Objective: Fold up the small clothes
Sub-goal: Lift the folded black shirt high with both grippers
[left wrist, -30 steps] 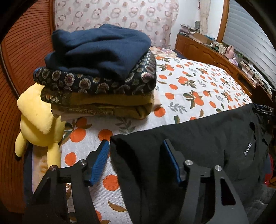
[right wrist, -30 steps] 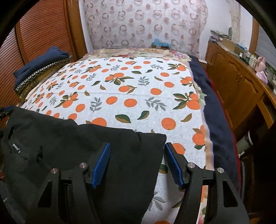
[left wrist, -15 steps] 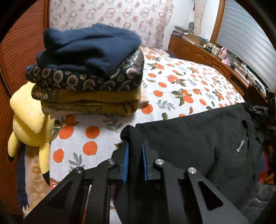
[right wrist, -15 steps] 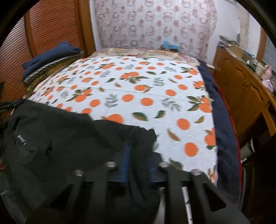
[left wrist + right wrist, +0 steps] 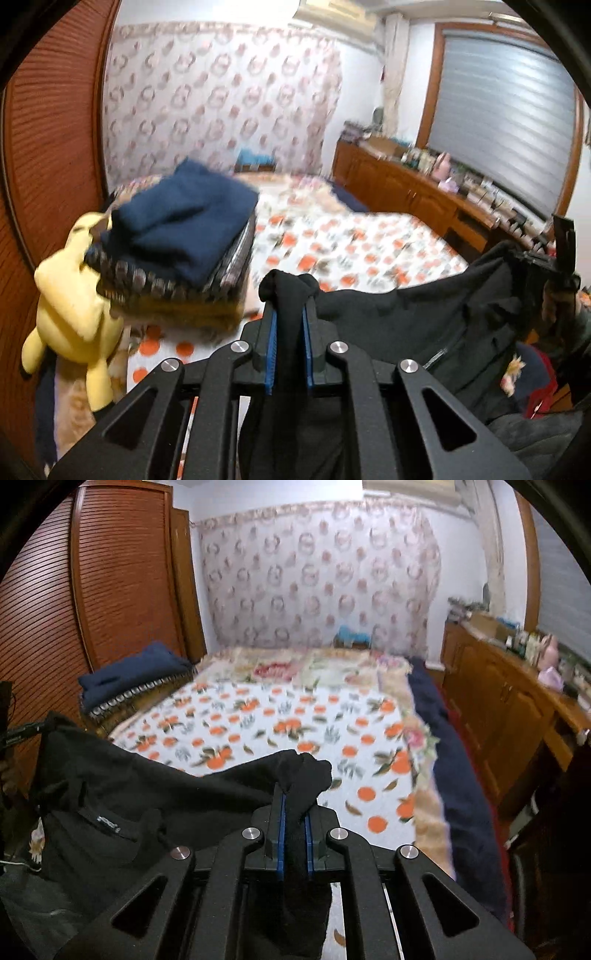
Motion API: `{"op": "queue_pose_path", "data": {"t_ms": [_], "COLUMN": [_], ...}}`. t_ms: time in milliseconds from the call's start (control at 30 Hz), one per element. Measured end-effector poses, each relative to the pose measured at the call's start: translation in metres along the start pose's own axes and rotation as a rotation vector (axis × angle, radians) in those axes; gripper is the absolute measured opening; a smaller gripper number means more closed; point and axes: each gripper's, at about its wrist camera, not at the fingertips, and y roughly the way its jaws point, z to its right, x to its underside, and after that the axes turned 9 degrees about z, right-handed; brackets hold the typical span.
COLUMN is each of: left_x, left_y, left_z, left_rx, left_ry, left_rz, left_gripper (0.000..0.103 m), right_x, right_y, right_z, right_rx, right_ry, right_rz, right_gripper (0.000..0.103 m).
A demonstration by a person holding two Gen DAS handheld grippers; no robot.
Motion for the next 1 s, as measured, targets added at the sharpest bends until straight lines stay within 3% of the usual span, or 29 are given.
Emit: {"op": "queue_pose_path", "data": {"t_ms": [300, 733, 1000], "left_x": [-0.048, -0.103, -0.129], "left_y": [-0.047, -0.085, -0.101], "left_z": [0.025, 0.037, 0.036], "left_rx": [0.043, 0.029, 0.025], "left_ry": [0.055, 0.092, 0.081], "left_rz": [0.175, 0.368, 0.464], "left_gripper": [0.012, 0.012, 0.012], "right_x": [-0.030, -0.058, -0.053], "right_y": [-0.078, -0.157, -0.170], "right_z": [-0.007, -0.013, -0.025], "right_rx": [0.016, 0.041, 0.075], "right_ry": [-0.025, -0.087, -0.124], "right_rz": [0.150, 0.360, 0.463], "right_gripper": [0.007, 0.007, 0.007]}}
